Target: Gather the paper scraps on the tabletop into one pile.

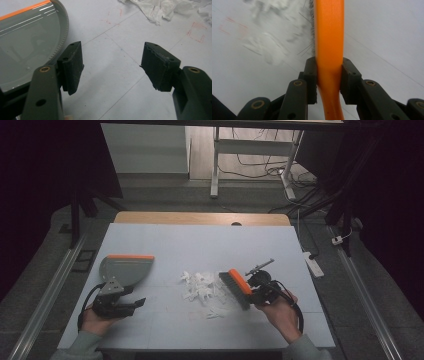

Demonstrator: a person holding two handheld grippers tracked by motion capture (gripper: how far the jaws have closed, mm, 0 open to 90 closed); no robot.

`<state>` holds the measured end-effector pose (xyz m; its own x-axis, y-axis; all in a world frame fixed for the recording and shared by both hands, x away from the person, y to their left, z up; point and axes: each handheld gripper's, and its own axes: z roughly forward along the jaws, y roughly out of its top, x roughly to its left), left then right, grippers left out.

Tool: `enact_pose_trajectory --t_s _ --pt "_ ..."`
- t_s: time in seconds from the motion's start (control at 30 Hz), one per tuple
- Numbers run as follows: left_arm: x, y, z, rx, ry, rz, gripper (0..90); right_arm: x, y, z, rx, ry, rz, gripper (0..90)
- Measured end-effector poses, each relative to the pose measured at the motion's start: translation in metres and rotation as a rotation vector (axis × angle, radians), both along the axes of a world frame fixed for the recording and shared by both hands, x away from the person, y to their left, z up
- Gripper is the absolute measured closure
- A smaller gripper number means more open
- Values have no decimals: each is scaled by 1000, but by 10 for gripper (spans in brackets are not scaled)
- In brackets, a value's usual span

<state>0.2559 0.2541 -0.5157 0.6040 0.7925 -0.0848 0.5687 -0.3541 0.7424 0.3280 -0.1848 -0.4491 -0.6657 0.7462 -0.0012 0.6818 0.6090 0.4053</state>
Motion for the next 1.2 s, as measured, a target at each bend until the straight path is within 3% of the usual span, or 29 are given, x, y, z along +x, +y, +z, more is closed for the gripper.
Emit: enact_pose_trajectory --t_s 0.17,0.33,0.47,0.6,0.7,0.8,0.9,1.0,1.1,1.2 --pt "0 0 0 2 0 2 345 13 29 -7 35 -36 44 698" --pt "0 1 -1 3 2 4 346 20 41 0 131 -74 77 698" --pt "0 0 -1 5 3 2 346 14 31 16 159 -125 88 697" --pt "0 -1 -1 9 3 0 346 5 14 30 183 -142 100 697" --pt "0 -1 -1 8 2 0 346 -2 7 36 185 -142 143 697" --pt "0 -1 -1 6 2 2 346 -10 9 33 159 -95 267 697" --pt "0 -1 -1 8 3 2 346 -21 20 22 75 -44 379 698" --pt "0 -1 -1 9 2 1 346 -29 34 11 24 -1 468 698" --pt "0 0 -1 12 4 0 346 -34 47 2 -8 6 550 698" --pt "0 -1 -1 12 3 1 346 -30 59 -4 -41 -24 578 698"
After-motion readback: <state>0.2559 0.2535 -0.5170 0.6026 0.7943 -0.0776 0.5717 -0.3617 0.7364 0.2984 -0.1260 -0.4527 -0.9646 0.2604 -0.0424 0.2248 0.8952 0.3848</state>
